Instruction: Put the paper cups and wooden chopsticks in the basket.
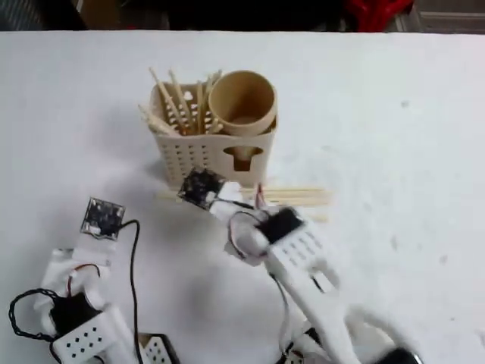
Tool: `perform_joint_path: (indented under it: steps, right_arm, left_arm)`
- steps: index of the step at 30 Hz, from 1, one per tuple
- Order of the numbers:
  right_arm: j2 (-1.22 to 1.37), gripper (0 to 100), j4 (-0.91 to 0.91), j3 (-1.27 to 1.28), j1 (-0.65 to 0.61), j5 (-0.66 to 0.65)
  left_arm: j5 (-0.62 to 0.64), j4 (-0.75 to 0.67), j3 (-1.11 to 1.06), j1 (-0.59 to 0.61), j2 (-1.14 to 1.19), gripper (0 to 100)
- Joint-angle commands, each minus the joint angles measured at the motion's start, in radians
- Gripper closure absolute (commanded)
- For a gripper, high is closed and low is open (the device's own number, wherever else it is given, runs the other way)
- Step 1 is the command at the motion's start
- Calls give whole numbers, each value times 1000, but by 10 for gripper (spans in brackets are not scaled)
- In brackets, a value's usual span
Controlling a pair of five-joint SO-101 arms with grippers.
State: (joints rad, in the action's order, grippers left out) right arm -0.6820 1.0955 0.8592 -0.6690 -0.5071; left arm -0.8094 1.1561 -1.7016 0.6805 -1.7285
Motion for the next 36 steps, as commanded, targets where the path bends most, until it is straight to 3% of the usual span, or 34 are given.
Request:
perform_joint_path:
  steps: [1, 5, 9, 13, 19, 25, 31, 36]
  right_arm:
    - [-269, 983, 114, -146, 4, 20]
    - [-286, 983, 203, -457, 5, 94]
    - [-142, 982, 168, -749, 4, 203]
    - [51, 982, -15, -956, -1, 284]
    - [286, 981, -306, -1185, -4, 296]
    - [440, 981, -361, -1330, -4, 301]
    - [542, 981, -407, -1366, -2, 463]
    - [605, 980, -400, -1327, 4, 466]
  left_arm:
    - [0, 6, 3, -12, 5, 924]
    - [0, 6, 3, -12, 5, 924]
    - [0, 6, 3, -12, 5, 924]
    - [0, 6, 3, -12, 5, 924]
    - [0, 6, 3, -12, 5, 924]
    - [0, 6, 3, -12, 5, 924]
    - [0, 6, 3, -12, 5, 924]
    - [0, 6, 3, -12, 5, 924]
